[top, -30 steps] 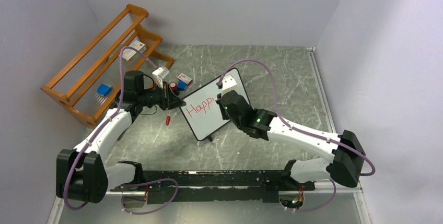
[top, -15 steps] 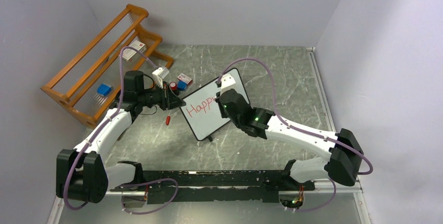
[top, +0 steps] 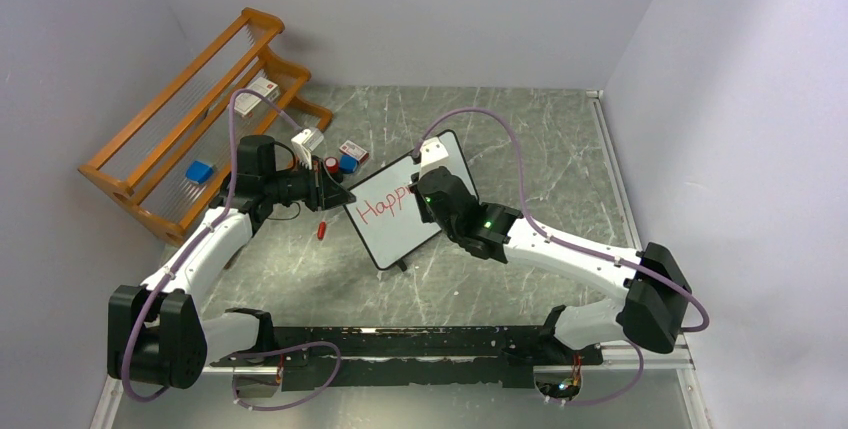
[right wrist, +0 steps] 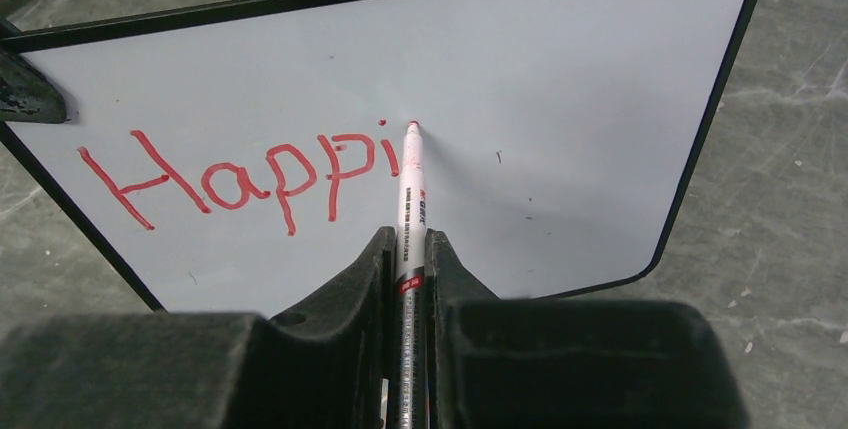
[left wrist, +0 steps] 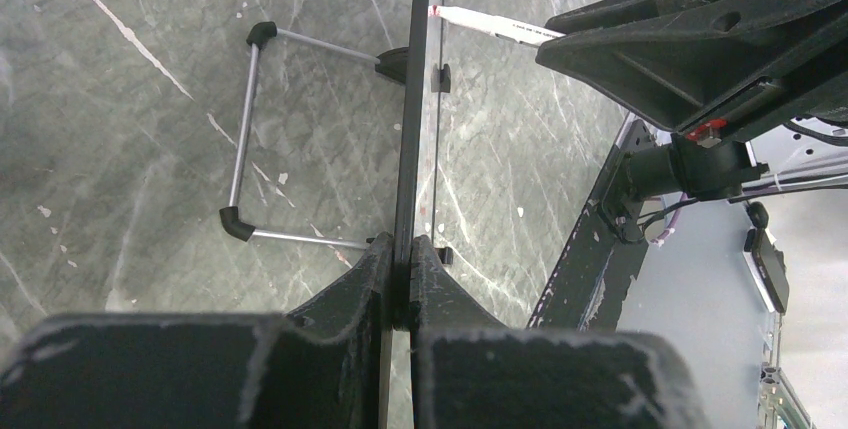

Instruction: Write a sentence on the whiteboard

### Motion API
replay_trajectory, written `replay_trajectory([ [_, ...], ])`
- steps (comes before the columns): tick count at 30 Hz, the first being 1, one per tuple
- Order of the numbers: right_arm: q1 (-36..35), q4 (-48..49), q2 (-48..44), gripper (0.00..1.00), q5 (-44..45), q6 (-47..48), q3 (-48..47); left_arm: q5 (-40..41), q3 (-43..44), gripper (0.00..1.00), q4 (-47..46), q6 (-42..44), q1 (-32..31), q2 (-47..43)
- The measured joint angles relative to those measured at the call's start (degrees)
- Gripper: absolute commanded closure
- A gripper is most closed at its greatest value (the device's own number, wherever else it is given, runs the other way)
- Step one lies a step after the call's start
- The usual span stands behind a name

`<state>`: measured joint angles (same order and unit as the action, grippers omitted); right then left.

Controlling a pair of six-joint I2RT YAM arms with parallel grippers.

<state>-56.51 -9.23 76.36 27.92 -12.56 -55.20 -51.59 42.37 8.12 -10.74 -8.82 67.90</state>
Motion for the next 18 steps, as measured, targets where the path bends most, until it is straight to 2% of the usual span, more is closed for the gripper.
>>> replay_trajectory([
  [18,0.00,-2.29,-0.09,1.00,-0.07,-0.79,0.48,0.00,0.00,0.95,-0.02,0.00,0.00,0.04],
])
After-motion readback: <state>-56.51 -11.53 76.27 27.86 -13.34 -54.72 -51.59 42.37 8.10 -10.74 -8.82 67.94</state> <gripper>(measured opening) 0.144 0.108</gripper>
